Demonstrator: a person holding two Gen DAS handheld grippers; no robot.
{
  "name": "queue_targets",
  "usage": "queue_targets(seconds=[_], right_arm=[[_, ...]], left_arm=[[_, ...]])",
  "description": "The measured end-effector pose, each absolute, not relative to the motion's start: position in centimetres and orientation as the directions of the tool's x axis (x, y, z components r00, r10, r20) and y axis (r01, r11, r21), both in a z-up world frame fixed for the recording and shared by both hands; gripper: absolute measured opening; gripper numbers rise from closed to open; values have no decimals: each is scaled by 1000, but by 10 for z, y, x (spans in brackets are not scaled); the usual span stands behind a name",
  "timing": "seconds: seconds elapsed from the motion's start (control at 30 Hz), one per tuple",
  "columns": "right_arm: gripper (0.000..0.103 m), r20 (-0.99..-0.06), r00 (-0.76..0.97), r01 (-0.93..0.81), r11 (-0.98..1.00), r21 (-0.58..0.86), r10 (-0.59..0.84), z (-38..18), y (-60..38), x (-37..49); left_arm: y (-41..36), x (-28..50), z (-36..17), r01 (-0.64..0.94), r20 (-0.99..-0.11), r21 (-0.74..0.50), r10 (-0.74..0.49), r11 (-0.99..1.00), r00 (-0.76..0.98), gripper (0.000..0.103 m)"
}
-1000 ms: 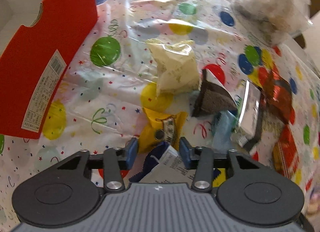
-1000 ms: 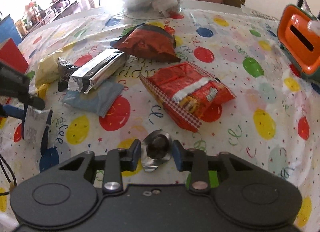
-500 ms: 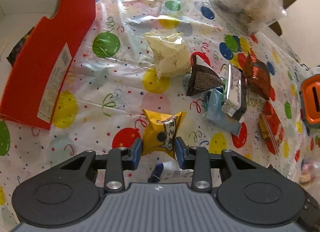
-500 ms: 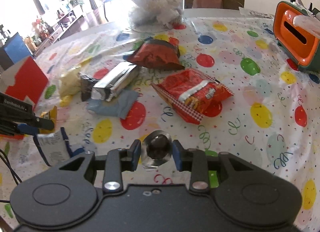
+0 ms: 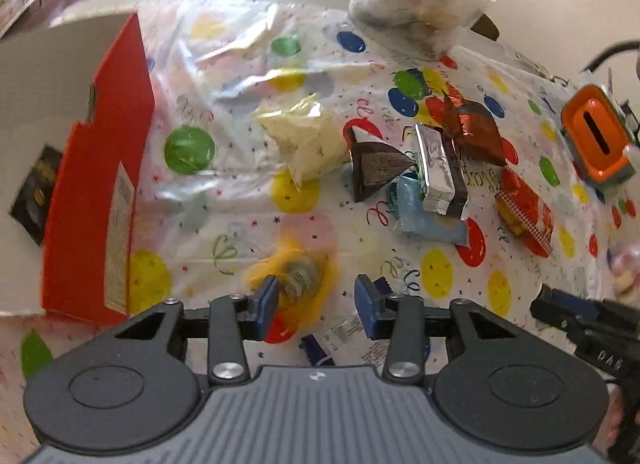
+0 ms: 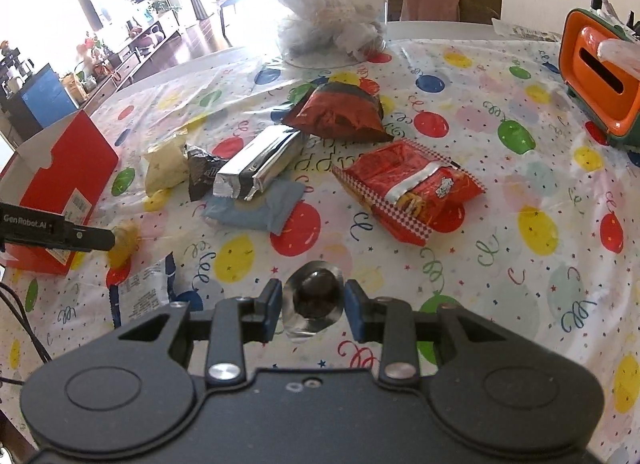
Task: Organize snacks
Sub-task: 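Lift the yellow snack with the left tool while the right tool lifts the dark candy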
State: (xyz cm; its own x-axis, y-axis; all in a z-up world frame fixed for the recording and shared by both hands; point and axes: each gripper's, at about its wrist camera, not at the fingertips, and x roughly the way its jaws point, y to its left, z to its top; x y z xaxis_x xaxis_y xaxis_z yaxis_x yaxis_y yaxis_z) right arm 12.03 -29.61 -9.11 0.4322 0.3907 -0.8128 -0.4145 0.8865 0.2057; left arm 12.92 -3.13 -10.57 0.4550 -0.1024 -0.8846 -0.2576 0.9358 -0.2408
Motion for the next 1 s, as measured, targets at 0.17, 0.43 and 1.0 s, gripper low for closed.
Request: queue_targets(seconds=[0.17,0.43,1.0], right_arm=[[33,-806,436,-443,875,193,399,-84,-290,120],[33,-812,427,-441,876,198,398,-85,-284,117],[33,-820,429,-425,886,186,378,-88,-284,115]], left_arm=[[-23,131,-106,-281,-887,-257,-110,925,449,38],[-18,147,-122,-275,-901,-230,-98,934,422,73],[-26,171,-147,-502,-939,-159,27,850,343,44]])
